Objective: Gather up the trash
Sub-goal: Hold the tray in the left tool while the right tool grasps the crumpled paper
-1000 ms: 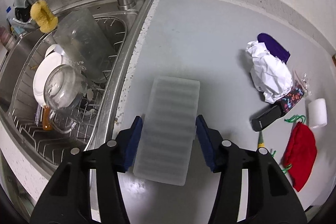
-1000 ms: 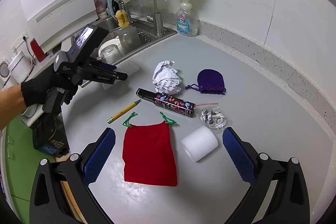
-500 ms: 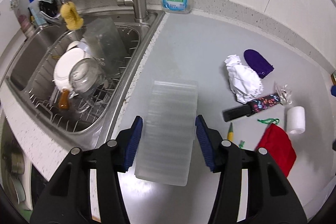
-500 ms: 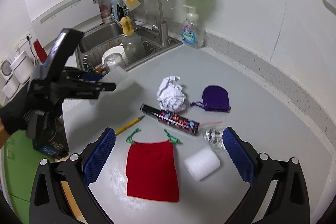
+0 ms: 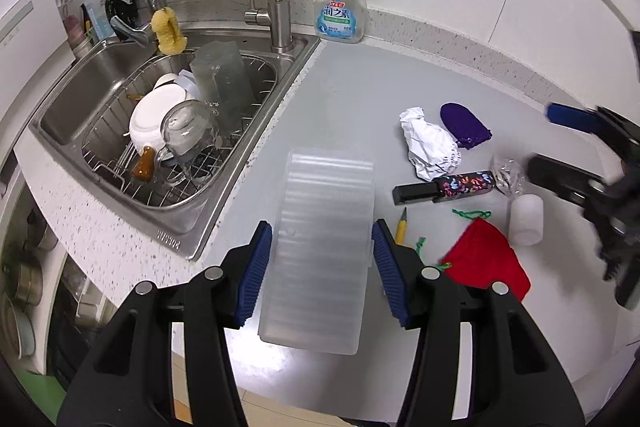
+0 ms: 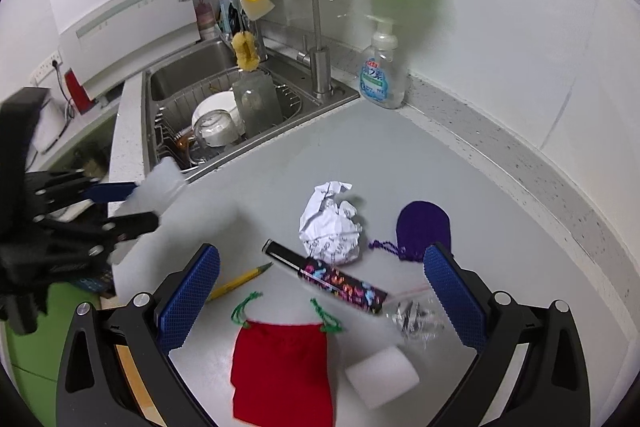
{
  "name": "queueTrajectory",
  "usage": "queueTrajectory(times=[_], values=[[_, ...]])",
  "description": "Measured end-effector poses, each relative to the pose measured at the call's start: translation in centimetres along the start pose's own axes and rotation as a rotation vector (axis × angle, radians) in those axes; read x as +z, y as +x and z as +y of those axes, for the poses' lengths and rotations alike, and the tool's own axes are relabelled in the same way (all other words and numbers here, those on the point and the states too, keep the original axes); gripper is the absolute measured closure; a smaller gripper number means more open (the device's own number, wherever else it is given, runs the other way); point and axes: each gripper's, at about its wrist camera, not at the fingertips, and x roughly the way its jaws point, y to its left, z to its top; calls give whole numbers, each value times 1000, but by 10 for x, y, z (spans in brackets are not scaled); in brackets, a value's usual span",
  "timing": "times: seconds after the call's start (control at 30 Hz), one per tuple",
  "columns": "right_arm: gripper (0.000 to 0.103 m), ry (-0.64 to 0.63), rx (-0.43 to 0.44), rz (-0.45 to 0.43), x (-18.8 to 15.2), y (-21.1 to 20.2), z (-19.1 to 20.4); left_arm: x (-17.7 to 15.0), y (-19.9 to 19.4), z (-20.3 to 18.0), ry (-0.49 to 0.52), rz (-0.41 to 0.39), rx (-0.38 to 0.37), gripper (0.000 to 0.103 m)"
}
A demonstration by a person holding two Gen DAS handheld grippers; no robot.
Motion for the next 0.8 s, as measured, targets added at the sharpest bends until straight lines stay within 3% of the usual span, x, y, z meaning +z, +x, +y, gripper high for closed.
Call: queueTrajectory(times=[0.8], values=[[6,-41,13,234,29,110,-4,-12,-6,16,-74,4,25,52]])
